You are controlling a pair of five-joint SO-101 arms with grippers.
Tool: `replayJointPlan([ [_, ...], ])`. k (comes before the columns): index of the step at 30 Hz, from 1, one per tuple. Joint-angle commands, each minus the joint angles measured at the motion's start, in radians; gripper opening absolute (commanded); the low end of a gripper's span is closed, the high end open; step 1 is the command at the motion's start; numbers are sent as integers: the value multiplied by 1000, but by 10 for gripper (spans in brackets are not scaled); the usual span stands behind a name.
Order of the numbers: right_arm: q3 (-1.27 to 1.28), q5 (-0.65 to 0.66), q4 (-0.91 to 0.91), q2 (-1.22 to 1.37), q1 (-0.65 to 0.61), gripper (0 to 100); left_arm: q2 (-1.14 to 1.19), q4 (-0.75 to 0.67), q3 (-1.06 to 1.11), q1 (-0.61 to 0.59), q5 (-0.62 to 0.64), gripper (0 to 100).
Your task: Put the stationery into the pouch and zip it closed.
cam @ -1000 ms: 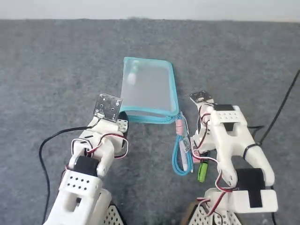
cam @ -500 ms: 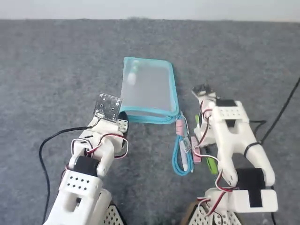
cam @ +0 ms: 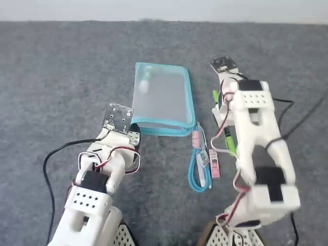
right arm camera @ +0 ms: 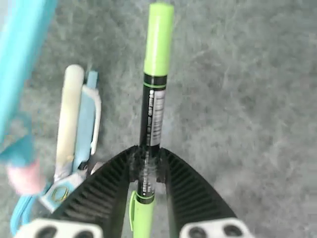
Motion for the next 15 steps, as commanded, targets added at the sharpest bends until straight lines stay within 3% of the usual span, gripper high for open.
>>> replayJointPlan([
  [1,-121,3,2,79,1,70,2,-2,-13,-8,-6,12],
  [5,-135,3,8,111,7,187,2,-3,-13,-8,-6,12],
  [10,-97,3,50,44,4,157,2,-5,-13,-6,-6,12],
  [15,138,17,-22,-67,-1,155,2,-5,-13,-6,-6,12],
])
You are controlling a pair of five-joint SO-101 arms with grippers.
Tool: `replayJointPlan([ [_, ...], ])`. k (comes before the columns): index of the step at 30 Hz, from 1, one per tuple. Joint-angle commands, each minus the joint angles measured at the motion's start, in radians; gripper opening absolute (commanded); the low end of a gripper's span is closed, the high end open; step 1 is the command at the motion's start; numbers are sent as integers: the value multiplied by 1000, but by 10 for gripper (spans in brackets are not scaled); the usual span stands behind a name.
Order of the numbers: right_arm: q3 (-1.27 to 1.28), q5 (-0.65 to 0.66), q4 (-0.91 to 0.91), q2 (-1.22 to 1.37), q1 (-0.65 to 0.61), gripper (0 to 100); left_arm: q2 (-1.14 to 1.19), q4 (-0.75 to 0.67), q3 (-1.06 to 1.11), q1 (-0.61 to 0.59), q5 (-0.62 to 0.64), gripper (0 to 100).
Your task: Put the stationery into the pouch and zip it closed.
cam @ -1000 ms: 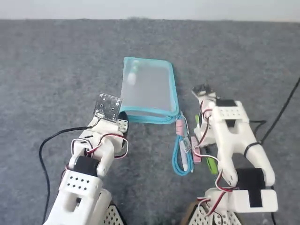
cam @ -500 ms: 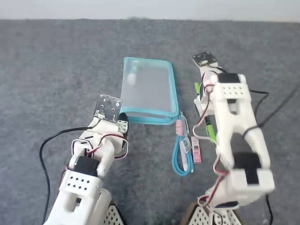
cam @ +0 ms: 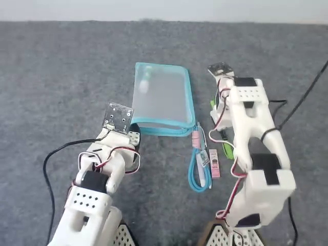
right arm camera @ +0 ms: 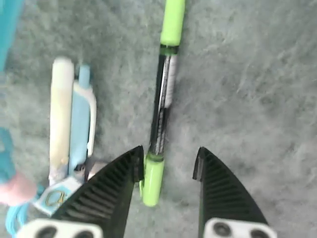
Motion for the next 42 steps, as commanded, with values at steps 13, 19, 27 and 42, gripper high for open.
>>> replayJointPlan([
  [13,356,15,-216,-188,10,154,2,-2,-12,-8,-6,12],
  [19,344,14,-246,-107,10,106,2,-2,-12,-8,-6,12],
  [27,327,12,-208,-154,88,8,2,0,-12,-8,-6,12],
  [42,333,101,271,-1017,-18,8,2,-3,-12,-8,-5,12],
])
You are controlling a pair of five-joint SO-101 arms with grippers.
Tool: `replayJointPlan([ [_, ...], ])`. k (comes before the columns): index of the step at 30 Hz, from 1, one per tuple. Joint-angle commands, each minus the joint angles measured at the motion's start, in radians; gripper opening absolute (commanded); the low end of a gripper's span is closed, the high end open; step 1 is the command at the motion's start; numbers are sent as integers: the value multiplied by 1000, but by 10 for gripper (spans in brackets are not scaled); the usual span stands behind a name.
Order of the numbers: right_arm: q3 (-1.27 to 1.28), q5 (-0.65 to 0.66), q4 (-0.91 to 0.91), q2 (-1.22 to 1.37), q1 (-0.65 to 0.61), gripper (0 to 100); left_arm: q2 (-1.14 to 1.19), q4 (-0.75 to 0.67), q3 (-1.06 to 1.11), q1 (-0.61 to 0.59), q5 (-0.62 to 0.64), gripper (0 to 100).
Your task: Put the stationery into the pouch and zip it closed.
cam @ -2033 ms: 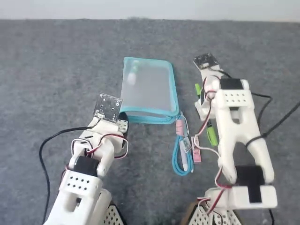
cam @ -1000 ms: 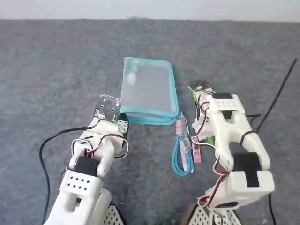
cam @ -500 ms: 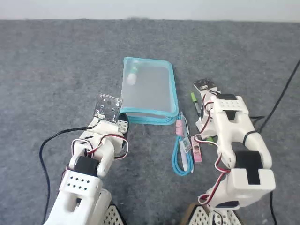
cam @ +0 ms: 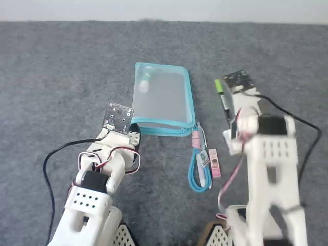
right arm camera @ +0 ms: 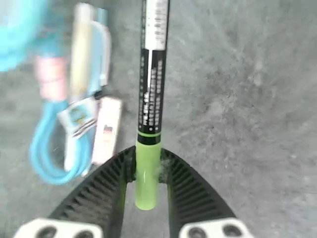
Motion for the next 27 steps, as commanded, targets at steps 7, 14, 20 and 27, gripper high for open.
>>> replayJointPlan([
  [7,-18,272,291,-288,-329,8,2,-3,-12,-8,-5,12],
  [14,-25,227,265,-62,-398,8,2,-2,-12,-8,-5,12],
  [20,-101,138,219,143,-398,8,2,-2,-12,-8,-6,12],
  [27,-279,21,219,255,-401,8,2,-2,-12,-8,-6,12],
])
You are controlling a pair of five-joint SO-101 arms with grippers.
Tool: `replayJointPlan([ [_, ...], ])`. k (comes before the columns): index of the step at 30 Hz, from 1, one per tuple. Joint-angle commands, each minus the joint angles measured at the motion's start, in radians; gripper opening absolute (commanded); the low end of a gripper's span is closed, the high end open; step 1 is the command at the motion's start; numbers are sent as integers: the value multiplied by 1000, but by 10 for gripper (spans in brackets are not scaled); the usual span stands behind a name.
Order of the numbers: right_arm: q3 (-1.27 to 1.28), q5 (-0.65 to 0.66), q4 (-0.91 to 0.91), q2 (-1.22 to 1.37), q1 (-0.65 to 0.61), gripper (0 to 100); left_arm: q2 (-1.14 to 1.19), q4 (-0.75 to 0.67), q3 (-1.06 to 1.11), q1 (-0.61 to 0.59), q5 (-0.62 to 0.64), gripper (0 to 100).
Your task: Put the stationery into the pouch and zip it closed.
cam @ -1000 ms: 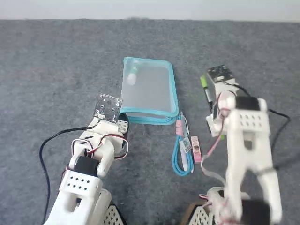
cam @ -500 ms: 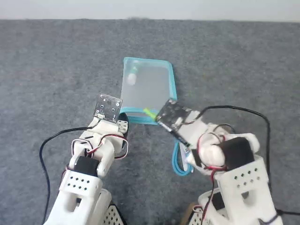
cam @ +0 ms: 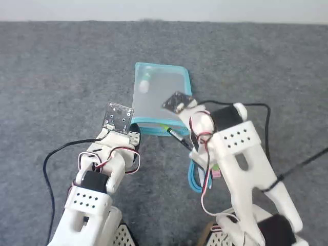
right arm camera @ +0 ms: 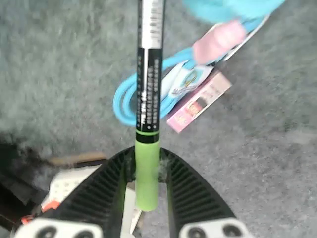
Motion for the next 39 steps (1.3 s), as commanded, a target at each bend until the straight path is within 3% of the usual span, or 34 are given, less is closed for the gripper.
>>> replayJointPlan([
  [1,-126,-54,-15,31,-12,8,2,-2,-12,-8,-5,12],
  [6,-273,-61,-16,154,-15,9,2,-5,-12,-2,-5,12],
  [14,-532,-218,-70,424,-18,9,2,-5,-12,0,-6,12],
  [20,-623,-259,-74,536,-107,9,2,-6,-15,2,-6,12],
  [26,-667,-252,-68,549,-203,23,3,-32,-13,3,-6,12],
  [32,-706,-232,-87,547,-243,188,3,-32,-12,3,-6,12],
  [39,-700,-213,-94,443,-213,188,2,-32,-12,3,-6,12],
])
